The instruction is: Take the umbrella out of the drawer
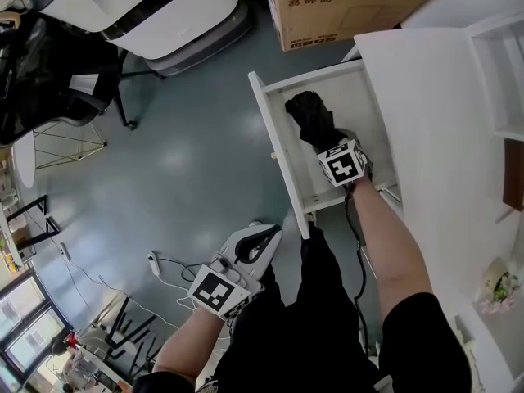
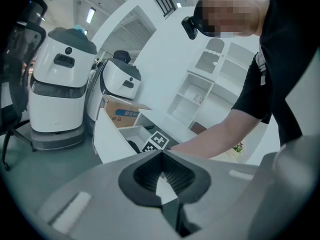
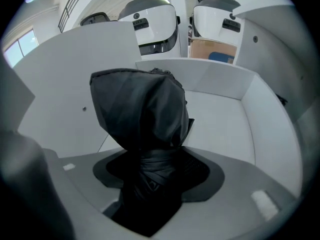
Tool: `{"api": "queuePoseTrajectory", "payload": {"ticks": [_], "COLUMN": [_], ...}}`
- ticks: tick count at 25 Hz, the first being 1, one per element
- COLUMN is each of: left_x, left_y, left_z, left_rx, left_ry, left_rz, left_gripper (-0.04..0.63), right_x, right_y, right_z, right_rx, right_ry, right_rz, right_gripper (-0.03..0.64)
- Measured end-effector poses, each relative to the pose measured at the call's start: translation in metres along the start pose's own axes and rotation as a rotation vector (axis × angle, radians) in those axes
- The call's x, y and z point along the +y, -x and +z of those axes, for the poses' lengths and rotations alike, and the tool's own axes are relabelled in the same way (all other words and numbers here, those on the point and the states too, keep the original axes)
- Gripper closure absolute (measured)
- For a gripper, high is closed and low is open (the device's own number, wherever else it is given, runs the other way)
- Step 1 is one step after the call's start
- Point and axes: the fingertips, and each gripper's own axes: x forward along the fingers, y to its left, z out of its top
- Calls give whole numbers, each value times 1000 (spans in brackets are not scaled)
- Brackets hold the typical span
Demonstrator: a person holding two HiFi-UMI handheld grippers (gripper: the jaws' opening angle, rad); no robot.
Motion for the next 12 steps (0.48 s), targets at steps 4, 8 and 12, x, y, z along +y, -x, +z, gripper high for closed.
{"api": "queuePoseTrajectory", "payload": {"ticks": [4, 8, 12], "left_x": [-2, -2, -4], "left_y": [-1, 0, 2], "left_z": [0, -2, -4], "left_rx": [2, -2, 13], "left_ry": [5, 0, 21], "left_rz": [-1, -4, 2], "left_gripper": [594, 594, 594], "right_x": [-1, -1, -1], "right_y": [-2, -4, -5], "right_z": [0, 0, 0], "right_rx": [-9, -20, -12], "right_ry": [-1, -1, -1], "right_rz": [-3, 2, 1], "right_gripper": [316, 313, 314]}}
